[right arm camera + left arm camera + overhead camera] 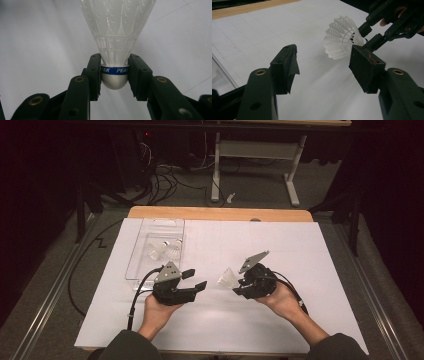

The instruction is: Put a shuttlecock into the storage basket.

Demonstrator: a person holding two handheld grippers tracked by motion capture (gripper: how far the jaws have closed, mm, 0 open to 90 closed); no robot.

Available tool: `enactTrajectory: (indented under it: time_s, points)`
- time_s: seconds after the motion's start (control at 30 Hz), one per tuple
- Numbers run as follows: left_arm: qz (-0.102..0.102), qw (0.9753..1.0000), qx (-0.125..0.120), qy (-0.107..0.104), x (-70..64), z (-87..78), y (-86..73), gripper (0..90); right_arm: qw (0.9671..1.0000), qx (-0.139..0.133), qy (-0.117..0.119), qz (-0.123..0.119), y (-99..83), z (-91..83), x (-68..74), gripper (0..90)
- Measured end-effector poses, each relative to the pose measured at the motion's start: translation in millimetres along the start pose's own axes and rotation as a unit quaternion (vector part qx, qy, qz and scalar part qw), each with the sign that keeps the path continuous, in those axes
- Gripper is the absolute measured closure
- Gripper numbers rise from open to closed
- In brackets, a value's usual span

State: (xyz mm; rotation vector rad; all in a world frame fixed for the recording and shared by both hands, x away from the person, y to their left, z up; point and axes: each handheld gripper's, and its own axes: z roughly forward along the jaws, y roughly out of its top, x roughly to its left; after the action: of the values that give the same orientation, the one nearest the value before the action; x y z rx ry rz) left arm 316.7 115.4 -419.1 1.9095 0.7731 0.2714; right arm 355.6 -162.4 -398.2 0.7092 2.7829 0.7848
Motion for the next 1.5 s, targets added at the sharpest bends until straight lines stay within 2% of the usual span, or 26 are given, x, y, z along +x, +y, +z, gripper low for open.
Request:
enactTrajectory:
  time_s: [0.4,1.0,1.2,1.5]
  points:
    - [0.014,0.9998,0.008,-0.015,-5.7,7.0,4.1,40.8,0.9999,-0.001,0.008,-0.007,4.5,1.4,4.2,65.8]
    - [0.027,0.9989,0.022,-0.033,-11.8,14.8,6.1,43.5,0.9994,0.001,0.017,-0.030,14.9,5.4,14.3,65.8]
    - [0.033,0.9981,0.029,-0.044,-13.4,16.7,7.0,47.6,0.9992,0.001,0.018,-0.036,18.9,6.1,17.3,65.8]
    - [0.043,0.9960,0.042,-0.066,-16.2,19.7,10.5,61.0,0.9989,-0.002,0.023,-0.042,23.1,6.9,20.6,65.8]
